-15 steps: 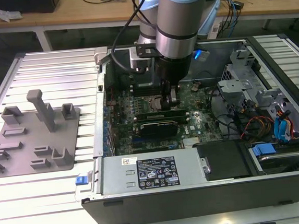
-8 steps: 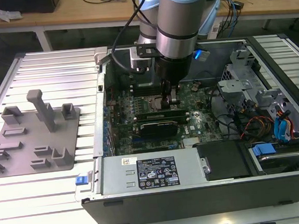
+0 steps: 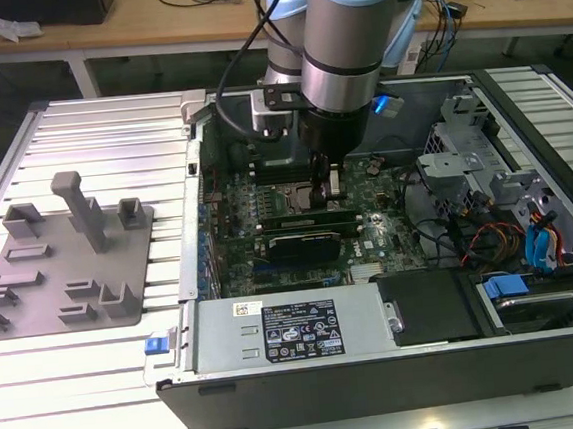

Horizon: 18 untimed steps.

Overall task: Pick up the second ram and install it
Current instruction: 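Press down the second ram until it locks into place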

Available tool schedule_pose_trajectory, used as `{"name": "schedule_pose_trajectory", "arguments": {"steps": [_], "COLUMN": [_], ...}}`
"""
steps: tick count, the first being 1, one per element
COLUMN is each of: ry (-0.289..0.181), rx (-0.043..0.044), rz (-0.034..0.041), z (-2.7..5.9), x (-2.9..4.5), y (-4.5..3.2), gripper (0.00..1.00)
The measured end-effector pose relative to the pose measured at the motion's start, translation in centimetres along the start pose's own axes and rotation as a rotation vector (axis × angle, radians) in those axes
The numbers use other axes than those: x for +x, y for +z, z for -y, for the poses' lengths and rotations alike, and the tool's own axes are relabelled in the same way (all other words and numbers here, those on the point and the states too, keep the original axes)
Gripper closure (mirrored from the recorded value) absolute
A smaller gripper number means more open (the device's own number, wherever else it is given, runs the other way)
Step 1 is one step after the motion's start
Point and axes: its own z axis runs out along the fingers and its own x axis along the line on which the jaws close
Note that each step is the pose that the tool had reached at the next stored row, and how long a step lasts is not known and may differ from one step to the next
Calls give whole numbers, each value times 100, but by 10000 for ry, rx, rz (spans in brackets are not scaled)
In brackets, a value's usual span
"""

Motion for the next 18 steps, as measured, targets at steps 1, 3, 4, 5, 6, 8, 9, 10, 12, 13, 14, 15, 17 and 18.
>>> {"name": "schedule_pose_trajectory", "arguments": {"steps": [1, 3, 4, 5, 6, 8, 9, 10, 12, 13, 14, 15, 17, 18], "ry": [-1, -1, 0, 0, 0, 0, -1, -1, 0, 0, 0, 0, 0, 1], "rx": [-1, -1, 0, 0, -1, -1, 0, -1, -1, 0, 0, 0, -1, -1], "rz": [1, 0, 1, 1, 1, 0, 1, 1, 1, 1, 2, 2, 0, 1], "z": [3, 9, 16, 24, 32, 69, 86, 113, 140, 160, 176, 192, 252, 271], "x": [0, 0, 0, 0, 0, -1, -1, -1, -2, -2, -3, -3, -4, -4], "y": [0, 0, 0, -1, -1, -3, -3, -4, -5, -6, -6, -7, -10, -11], "gripper": [92, 92, 92, 92, 92, 92, 92, 92, 92, 92, 92, 92, 92, 92]}}
